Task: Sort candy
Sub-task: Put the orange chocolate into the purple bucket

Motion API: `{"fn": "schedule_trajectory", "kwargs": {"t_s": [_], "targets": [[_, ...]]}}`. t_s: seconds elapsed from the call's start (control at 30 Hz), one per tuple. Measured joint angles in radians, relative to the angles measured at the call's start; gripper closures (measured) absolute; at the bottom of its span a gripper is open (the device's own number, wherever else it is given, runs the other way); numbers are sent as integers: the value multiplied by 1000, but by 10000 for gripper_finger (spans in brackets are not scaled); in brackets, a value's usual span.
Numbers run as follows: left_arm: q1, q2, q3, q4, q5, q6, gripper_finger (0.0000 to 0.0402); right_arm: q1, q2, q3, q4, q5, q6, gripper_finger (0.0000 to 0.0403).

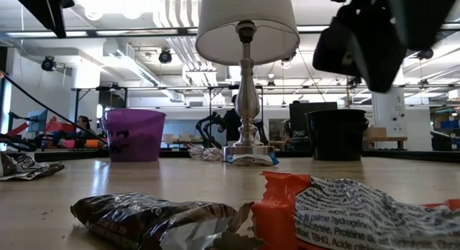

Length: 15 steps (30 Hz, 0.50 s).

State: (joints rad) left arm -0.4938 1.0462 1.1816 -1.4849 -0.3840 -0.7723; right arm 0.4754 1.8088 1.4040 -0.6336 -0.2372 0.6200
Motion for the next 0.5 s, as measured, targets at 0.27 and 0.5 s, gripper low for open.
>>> {"fn": "schedule_trajectory", "kwargs": {"t_s": [0.27, 0.5], "targets": [[0, 0, 0, 10, -2, -40, 211, 41, 64, 0, 94, -3, -37, 246], [0, 0, 0, 16, -2, -42, 211, 45, 79, 1, 167, -2, -33, 252]]}}
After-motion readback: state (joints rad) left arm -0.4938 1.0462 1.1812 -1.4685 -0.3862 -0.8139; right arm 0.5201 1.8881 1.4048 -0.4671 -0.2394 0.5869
